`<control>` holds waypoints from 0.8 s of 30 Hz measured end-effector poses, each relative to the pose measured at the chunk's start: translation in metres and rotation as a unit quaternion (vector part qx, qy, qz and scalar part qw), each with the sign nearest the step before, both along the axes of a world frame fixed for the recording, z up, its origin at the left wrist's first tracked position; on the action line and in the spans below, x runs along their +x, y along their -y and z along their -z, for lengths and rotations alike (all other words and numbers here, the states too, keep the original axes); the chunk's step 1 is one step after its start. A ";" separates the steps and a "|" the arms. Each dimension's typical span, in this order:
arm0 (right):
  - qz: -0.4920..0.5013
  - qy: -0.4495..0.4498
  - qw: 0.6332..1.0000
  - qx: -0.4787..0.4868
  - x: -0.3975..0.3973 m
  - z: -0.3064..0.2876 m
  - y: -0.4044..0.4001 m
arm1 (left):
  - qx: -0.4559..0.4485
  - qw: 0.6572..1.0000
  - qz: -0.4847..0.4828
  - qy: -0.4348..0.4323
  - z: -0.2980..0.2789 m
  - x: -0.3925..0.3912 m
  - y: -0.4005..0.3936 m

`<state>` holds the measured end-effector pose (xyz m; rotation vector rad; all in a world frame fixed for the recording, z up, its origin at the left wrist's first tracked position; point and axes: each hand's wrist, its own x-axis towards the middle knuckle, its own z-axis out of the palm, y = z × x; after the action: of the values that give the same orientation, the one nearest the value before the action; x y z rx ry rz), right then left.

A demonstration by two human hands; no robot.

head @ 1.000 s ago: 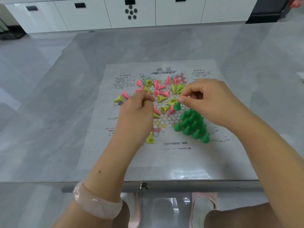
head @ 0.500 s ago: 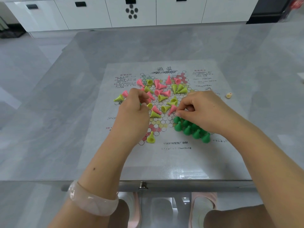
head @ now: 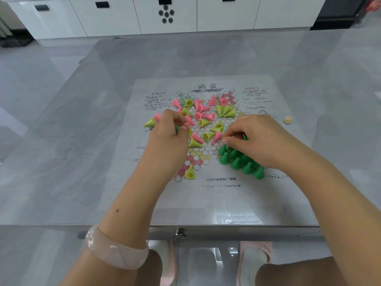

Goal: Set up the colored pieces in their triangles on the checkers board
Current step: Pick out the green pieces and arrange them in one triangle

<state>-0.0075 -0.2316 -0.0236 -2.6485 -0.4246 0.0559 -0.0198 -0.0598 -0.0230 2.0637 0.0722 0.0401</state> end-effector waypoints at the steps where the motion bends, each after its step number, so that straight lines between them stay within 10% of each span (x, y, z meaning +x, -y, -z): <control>1: 0.002 0.011 1.000 0.011 0.000 -0.001 0.000 | -0.023 1.000 0.000 -0.014 -0.001 0.000 0.000; 8: 0.013 0.048 0.975 0.217 -0.008 -0.016 -0.015 | -0.286 0.947 0.076 -0.120 -0.010 -0.002 0.001; 24: 0.020 -0.026 0.936 0.350 -0.012 -0.016 -0.028 | -0.357 0.910 0.149 -0.146 -0.004 -0.001 0.002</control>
<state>-0.0191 -0.2039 -0.0071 -1.9454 -0.2988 -0.0339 -0.0205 -0.0616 -0.0187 1.3112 -0.0437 -0.4268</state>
